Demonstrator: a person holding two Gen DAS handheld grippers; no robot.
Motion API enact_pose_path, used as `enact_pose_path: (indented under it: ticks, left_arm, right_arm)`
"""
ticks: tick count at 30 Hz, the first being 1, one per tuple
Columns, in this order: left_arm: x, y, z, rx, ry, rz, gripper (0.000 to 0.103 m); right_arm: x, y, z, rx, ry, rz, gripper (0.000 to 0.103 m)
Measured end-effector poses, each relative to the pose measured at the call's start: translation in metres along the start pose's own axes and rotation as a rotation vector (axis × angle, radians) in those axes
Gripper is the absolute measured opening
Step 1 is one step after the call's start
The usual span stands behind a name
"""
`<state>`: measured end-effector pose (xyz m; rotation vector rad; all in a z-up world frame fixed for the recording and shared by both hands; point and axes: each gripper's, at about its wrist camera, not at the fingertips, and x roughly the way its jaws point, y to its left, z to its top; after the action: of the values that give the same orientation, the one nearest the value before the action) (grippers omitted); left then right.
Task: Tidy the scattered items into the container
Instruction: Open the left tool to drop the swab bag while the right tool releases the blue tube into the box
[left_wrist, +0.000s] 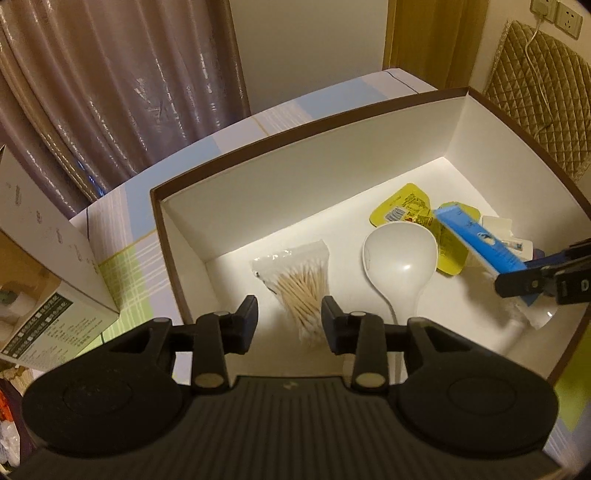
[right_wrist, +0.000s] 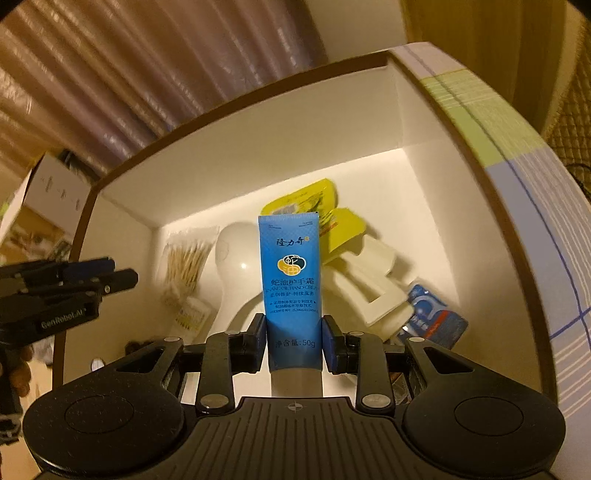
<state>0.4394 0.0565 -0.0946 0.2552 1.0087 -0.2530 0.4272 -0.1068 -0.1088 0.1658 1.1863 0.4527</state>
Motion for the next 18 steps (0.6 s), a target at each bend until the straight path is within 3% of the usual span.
enact_pose_path:
  ticks: [2,3,11,14,18]
  left_arm:
    - [-0.003,0.001,-0.002,-0.003,0.0,-0.004,0.033]
    - [-0.005,0.002,-0.003,-0.003,-0.001,-0.006,0.033]
    - [-0.017,0.001,-0.005,-0.024,0.008,-0.014,0.041]
    - [-0.019,-0.004,-0.007,-0.018,0.022,-0.017,0.051]
    - [-0.025,-0.015,-0.01,-0.005,0.037,-0.022,0.062]
  right_arm:
    - [-0.001,0.006,-0.001,-0.04,-0.004,-0.013,0.072]
    - [-0.005,0.01,-0.002,-0.075,-0.022,-0.033,0.076]
    - [-0.018,0.027,-0.007,-0.26,-0.006,-0.137,0.079]
    - [-0.018,0.028,-0.011,-0.286,0.005,-0.174,0.102]
    - [-0.02,0.028,-0.014,-0.298,0.02,-0.187,0.102]
